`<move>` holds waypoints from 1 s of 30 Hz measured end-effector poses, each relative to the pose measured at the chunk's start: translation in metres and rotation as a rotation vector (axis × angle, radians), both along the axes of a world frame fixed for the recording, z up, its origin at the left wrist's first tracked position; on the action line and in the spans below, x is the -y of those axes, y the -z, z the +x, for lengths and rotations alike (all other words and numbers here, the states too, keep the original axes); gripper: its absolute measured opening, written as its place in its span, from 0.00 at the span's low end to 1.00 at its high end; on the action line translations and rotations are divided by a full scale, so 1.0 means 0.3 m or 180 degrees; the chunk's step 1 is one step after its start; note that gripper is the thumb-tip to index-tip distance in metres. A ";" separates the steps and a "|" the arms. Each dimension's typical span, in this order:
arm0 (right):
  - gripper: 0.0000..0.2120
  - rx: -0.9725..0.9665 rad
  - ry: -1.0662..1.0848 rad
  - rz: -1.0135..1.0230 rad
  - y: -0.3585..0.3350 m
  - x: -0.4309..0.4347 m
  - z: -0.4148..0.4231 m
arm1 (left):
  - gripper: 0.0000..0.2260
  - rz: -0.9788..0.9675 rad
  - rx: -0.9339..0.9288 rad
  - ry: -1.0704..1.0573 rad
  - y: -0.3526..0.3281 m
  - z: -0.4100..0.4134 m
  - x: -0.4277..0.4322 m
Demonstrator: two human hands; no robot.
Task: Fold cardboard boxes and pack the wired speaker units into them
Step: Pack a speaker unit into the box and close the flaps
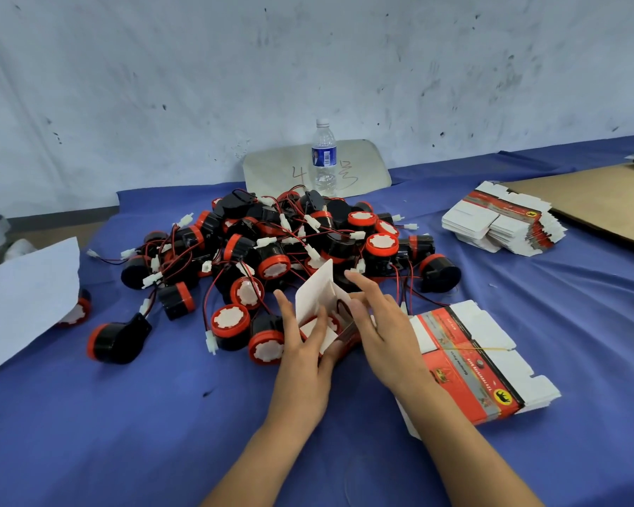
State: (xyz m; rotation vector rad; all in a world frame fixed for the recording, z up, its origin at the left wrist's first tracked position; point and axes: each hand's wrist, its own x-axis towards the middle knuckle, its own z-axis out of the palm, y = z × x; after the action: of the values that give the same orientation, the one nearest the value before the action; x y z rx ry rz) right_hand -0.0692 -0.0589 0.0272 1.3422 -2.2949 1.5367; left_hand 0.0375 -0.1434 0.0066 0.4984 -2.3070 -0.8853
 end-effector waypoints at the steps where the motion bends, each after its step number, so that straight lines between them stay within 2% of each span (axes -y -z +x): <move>1: 0.15 0.0049 0.0013 0.0062 0.001 0.002 -0.004 | 0.24 -0.0006 0.0014 -0.0010 0.000 0.003 0.005; 4: 0.12 0.0007 0.0026 0.0179 0.011 0.010 -0.008 | 0.24 0.0011 0.0007 -0.0027 0.002 0.003 0.013; 6: 0.10 0.0226 -0.0061 0.0118 0.013 0.016 -0.006 | 0.24 0.0086 0.0007 -0.0077 0.007 0.001 0.017; 9: 0.10 0.0609 -0.0258 0.0083 0.013 0.021 -0.004 | 0.24 0.0455 -0.0020 -0.0173 0.005 0.002 0.021; 11: 0.10 0.0630 -0.0213 0.0036 0.011 0.020 -0.005 | 0.24 0.0693 -0.0120 -0.0135 -0.008 0.007 0.022; 14: 0.09 0.0517 -0.0140 0.0083 0.001 0.008 -0.003 | 0.16 0.0769 -0.0308 -0.0028 -0.020 0.008 0.021; 16: 0.13 0.0601 -0.0243 0.0033 -0.007 -0.003 0.004 | 0.13 0.0908 -0.0372 -0.0047 -0.022 0.008 0.021; 20: 0.23 0.0835 -0.0529 -0.0440 -0.036 -0.013 0.037 | 0.13 0.1028 -0.0403 -0.0014 -0.025 0.011 0.030; 23: 0.24 0.0994 -0.0233 -0.1198 -0.053 -0.017 0.066 | 0.15 0.1182 -0.0409 0.0122 -0.034 0.012 0.024; 26: 0.23 0.0928 0.0235 -0.1699 -0.049 -0.022 0.062 | 0.18 0.1265 -0.0448 0.0467 -0.044 0.016 0.011; 28: 0.17 0.0868 0.0393 -0.1674 -0.044 -0.018 0.053 | 0.19 0.1303 -0.0410 0.0598 -0.048 0.016 0.010; 30: 0.09 0.1013 0.0147 -0.1429 -0.041 -0.009 0.051 | 0.21 0.1419 -0.0418 0.0692 -0.049 0.013 0.010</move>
State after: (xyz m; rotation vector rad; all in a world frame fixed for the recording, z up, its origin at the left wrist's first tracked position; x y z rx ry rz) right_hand -0.0539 -0.0560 0.0396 0.9798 -1.9276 2.2096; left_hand 0.0413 -0.1465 0.0214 0.3602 -2.0694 -1.5073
